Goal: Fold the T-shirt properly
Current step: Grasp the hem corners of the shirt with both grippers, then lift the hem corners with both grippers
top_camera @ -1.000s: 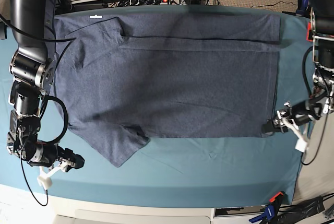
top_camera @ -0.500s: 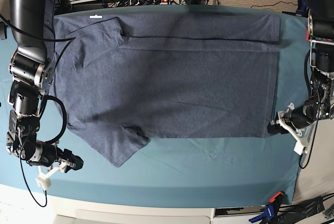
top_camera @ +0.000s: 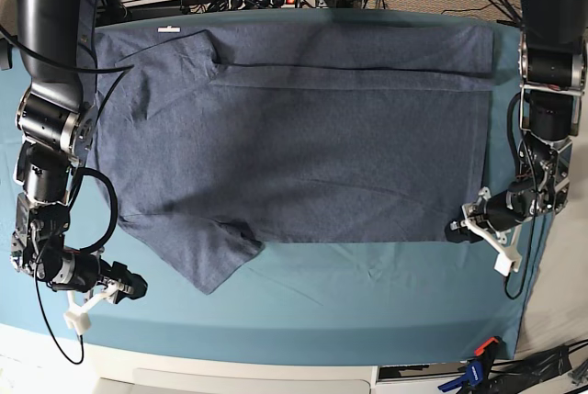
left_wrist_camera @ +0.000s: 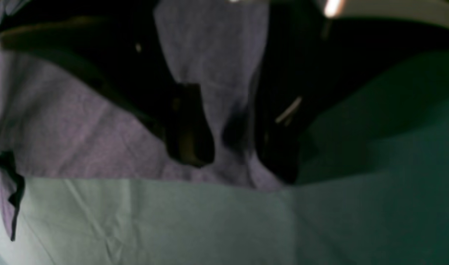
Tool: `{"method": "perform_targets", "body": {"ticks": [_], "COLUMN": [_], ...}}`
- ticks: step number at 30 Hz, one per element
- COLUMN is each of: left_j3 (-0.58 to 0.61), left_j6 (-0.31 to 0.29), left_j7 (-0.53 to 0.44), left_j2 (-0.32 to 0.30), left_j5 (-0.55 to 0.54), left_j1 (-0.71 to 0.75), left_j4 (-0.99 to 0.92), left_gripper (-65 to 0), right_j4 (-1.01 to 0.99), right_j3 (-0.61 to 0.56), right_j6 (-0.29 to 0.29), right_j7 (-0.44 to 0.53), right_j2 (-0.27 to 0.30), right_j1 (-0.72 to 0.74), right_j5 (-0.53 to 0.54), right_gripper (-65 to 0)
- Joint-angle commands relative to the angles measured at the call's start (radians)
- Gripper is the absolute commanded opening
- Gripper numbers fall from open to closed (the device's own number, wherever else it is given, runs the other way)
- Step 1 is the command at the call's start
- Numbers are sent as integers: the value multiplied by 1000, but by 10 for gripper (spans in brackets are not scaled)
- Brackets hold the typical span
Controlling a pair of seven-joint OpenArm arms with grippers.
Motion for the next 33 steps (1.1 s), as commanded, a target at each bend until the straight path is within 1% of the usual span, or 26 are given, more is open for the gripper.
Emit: {"method": "perform_targets", "body": {"ticks": [1,4,5,6,8,9,12,15,16,19,21,22,26,30,33], "left_j3": [-3,-3,-3,-3,-3,-3,-3,-3,-3,-3,-3,-3,-3,-3,-3], "left_j6": [-16,-28,-42,-53,-66,-66,-65,-65,-65,-66,-74,-76,-76,-77,-77], "left_j7": [0,-1,-1,-2,-21,-36,-50,-50,-50,-50,-50,-50,-50,-49,-49], "left_j2": [-18,-23,-25,-27,-28,-29,-31,-31,-31,-31,-30,-30,-30,-30,-31], "left_j5": [-3,-3,-3,-4,-3,-3,-3,-3,-3,-3,-4,-6,-23,-26,-26], "left_j1": [-37,-44,-44,-43,-42,-41,-41,-40,-40,-40,-40,-40,-40,-40,-40], "left_j4": [9,9,9,9,9,9,9,9,9,9,9,9,9,9,9], "left_gripper": [-439,-444,-472,-516,-627,-650,-650,-650,-650,-650,-650,-650,-650,-650,-650], "right_j4": [19,19,19,19,19,19,19,19,19,19,19,19,19,19,19], "right_j3": [1,1,1,1,1,1,2,2,2,2,2,2,2,2,2], "right_j6": [11,14,18,23,23,23,23,23,19,-50,-62,-62,-58,-60,-59], "right_j7": [23,23,23,23,33,47,73,74,74,95,120,127,137,201,240], "right_j2": [11,11,11,11,11,11,12,12,12,12,18,24,45,54,52], "right_j1": [42,42,42,42,42,42,42,42,42,40,28,18,-40,-117,-168], "right_j5": [21,21,21,21,21,21,21,12,-8,-127,-193,-207,-207,-208,-208], "right_gripper": [-432,-432,-432,-432,-432,-432,-432,-432,-432,-432,-432,-432,-427,-319,-310]}}
